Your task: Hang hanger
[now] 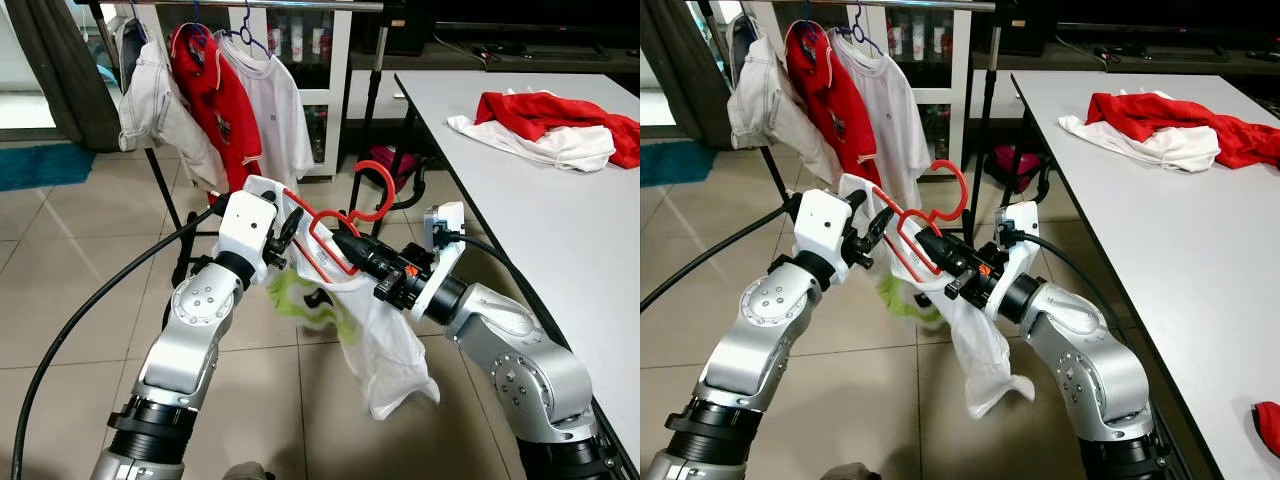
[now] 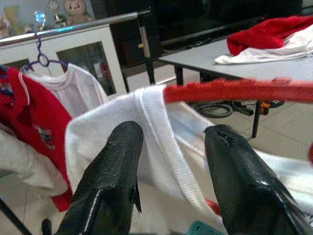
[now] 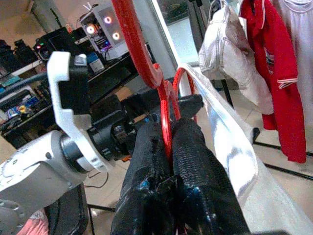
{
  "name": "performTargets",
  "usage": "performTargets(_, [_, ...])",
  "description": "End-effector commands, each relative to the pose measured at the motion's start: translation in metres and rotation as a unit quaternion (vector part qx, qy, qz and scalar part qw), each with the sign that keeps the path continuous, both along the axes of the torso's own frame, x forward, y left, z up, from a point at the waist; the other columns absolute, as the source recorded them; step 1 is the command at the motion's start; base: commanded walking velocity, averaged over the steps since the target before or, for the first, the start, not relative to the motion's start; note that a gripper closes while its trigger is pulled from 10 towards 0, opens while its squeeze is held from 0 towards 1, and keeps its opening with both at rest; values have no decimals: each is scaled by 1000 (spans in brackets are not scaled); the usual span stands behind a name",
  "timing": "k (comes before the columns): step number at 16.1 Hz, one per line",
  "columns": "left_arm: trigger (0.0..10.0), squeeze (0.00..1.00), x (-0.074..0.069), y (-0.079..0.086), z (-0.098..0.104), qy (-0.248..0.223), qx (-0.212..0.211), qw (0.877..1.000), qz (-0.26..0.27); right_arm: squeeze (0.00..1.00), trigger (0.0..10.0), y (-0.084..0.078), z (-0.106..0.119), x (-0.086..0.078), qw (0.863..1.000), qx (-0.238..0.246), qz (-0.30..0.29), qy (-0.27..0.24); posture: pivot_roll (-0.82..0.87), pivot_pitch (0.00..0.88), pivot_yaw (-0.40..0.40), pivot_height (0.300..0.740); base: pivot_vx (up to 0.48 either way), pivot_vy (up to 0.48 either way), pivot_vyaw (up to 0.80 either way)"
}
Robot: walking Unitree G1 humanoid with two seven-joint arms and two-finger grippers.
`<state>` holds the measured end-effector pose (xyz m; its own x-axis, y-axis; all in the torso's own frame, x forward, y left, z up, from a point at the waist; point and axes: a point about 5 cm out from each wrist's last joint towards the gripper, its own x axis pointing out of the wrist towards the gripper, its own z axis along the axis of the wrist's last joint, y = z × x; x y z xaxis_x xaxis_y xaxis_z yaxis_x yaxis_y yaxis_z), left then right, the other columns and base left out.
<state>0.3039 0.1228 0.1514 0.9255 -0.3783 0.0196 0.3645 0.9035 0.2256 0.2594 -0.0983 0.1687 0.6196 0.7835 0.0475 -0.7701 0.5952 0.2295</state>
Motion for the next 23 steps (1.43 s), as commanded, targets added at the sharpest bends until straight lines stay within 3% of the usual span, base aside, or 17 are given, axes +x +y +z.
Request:
performTargets(1, [0, 0, 3, 1, 1, -4, -1, 1000, 6, 0, 10000, 2, 11, -4, 999, 15, 21, -19, 59, 0, -30, 740, 0, 0, 0])
performTargets(12, [0, 0, 13, 4, -1, 0, 1, 1000, 4, 0, 10000, 1, 11, -8, 999, 14, 39, -18, 55, 0, -26, 740, 0, 0, 0])
performTargets(18, [0, 0, 8, 6, 6, -18, -21, 1000, -6, 0, 10000, -10, -3, 3, 999, -41, -20, 6, 56, 0, -25, 740, 0, 0, 0])
performTargets(23, [0, 0, -4, 11, 18, -44, -38, 997, -42, 0, 10000, -24, -27, 9, 989, -127, -59, 41, 65, 0, -20, 740, 0, 0, 0])
